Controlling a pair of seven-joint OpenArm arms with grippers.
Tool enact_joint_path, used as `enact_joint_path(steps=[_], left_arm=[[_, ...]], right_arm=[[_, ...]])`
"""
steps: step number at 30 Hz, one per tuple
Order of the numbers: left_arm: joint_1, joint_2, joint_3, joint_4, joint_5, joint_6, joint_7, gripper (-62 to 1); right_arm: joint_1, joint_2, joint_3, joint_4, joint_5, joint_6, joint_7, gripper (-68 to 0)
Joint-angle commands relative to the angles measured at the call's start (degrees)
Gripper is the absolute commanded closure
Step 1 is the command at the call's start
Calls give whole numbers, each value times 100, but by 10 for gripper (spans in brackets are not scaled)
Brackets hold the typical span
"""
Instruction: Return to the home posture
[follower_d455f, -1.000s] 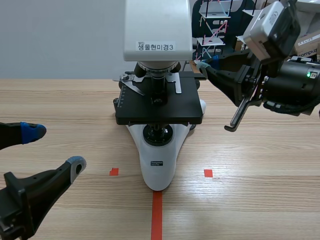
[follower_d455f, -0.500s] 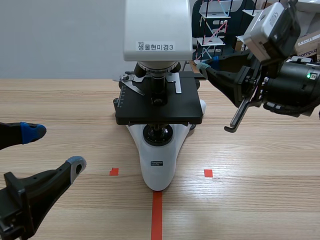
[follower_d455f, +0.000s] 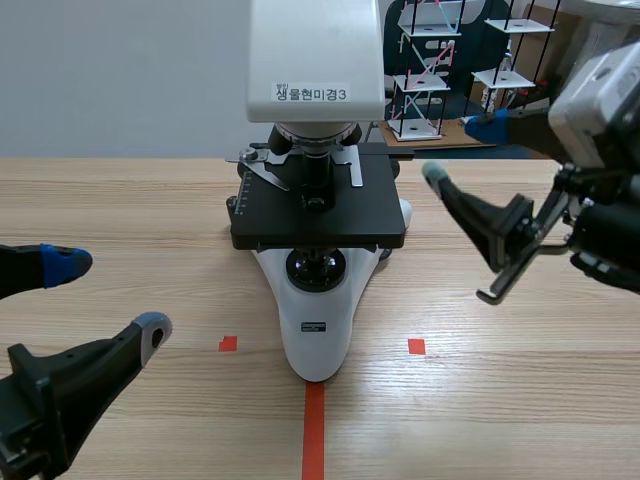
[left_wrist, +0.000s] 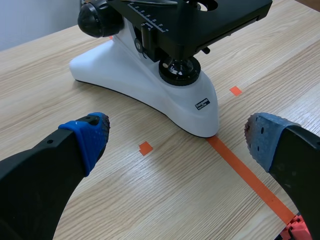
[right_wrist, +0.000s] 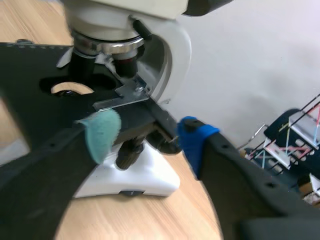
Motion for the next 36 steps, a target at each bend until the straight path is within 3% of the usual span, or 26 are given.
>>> enact_joint_path(steps=[1, 6, 10, 12, 15, 19, 36], left_arm=[[0, 15, -4, 61, -33, -7, -74, -568], [0, 15, -4, 61, -33, -7, -74, -568], [0, 15, -4, 61, -33, -7, -74, -568], [0, 15, -4, 61, -33, -7, -74, -568], [0, 15, -4, 61, -33, -7, -74, -568], [0, 13, -4, 61, -33, -7, -74, -568], [-2, 15, -4, 61, -33, -7, -76, -568]], right_arm=[[-245, 42, 70, 223, 87, -76, 70, -420], [-1237, 39, 304, 675, 131, -350, 33, -570], [-1921, 42, 511, 1054, 131, -348, -278, -609], [-2225, 42, 623, 1241, 216, -348, -525, -609], [-2621, 39, 809, 1427, 841, -345, -914, -609], [-2839, 39, 929, 1464, 1239, -339, -898, -609], [-2881, 39, 929, 1464, 1362, -343, -833, -608]])
